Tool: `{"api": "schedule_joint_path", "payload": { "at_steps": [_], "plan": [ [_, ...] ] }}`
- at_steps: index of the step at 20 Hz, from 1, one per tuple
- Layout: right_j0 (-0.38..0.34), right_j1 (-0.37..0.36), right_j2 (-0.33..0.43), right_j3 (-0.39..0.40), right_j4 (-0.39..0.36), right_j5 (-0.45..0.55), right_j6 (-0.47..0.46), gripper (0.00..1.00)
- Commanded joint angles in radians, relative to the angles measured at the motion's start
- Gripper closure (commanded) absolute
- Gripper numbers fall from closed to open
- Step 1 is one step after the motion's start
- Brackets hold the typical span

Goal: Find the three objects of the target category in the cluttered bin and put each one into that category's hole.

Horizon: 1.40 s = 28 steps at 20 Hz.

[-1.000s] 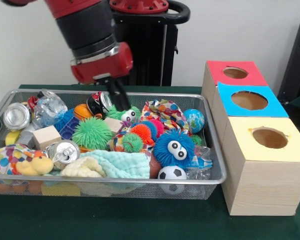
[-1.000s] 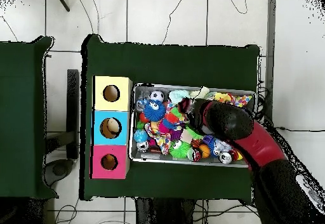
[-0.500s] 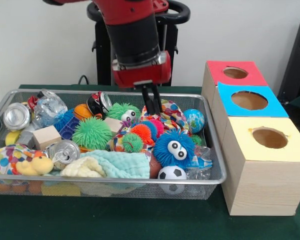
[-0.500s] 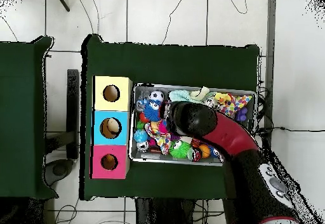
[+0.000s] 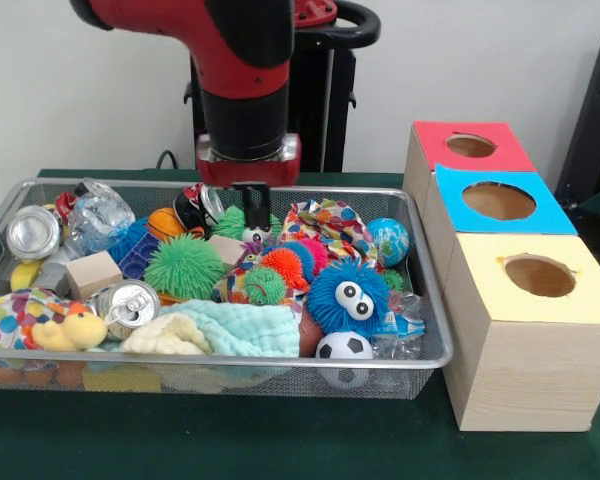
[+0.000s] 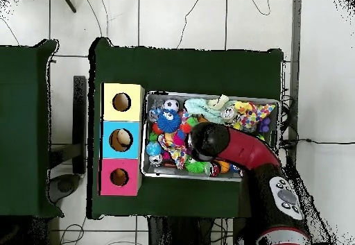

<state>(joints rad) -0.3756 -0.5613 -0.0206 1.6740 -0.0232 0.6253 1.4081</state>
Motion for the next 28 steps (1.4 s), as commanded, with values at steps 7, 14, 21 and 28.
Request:
{"api": "schedule_joint_path", "payload": {
  "at_steps": [7, 14, 21, 28],
  "plan": [
    [-0.025, 0.062, -0.123, -0.034, -0.057, -0.069, 0.188, 1.0],
    [-0.226, 0.059, 0.08, 0.237, -0.025, -0.304, 0.113, 1.0],
    [-0.321, 0.084, 0.131, 0.323, -0.101, -0.445, 0.111, 1.0],
    [-0.308, 0.154, 0.083, 0.299, -0.145, -0.493, 0.115, 1.0]
  ]
}}
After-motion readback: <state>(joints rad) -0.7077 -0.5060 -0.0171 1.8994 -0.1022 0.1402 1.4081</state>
